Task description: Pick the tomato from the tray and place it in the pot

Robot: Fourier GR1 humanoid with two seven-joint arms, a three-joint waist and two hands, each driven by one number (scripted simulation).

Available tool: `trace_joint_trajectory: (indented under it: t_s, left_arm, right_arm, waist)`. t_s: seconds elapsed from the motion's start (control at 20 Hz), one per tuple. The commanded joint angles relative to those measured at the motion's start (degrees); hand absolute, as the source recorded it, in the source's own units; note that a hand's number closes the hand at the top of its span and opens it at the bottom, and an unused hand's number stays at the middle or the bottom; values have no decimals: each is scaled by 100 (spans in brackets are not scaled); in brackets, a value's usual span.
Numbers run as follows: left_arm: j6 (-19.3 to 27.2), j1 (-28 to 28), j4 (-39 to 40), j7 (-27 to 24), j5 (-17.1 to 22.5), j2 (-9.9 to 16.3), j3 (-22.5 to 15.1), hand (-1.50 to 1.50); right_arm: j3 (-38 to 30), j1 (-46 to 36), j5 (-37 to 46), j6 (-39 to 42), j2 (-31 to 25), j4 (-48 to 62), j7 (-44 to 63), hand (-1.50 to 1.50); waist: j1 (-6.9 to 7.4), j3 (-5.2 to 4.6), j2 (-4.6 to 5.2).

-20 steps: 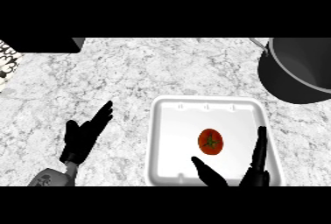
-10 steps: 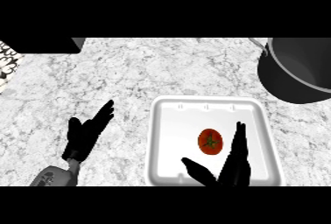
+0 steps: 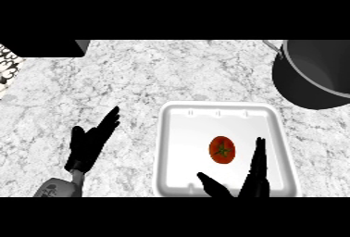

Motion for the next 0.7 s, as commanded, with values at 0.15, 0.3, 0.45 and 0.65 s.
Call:
trace_joint_trajectory:
  t_s: [0.15, 0.3, 0.45, 0.65]
  left_arm:
    - [-138, -69, 9, 56, 8, -88, 194, 0]
    - [-192, -209, 466, -209, -181, -152, 191, 0]
    - [-255, -100, 333, -175, -109, -134, 304, 0]
    - [-245, 162, 35, -257, -298, -194, 135, 0]
  right_arm:
    - [383, -225, -1164, -872, -70, -87, -1001, -150]
    - [272, -643, -2453, -1263, -413, 206, -1786, -150]
    - [430, -583, -3195, -1697, -255, 540, -2552, -150]
    - [34, -830, -4878, -1477, -472, 881, -3816, -150]
  waist:
    - [10, 2, 2]
    - [9, 7, 15]
    - [16, 9, 12]
    - [41, 17, 9]
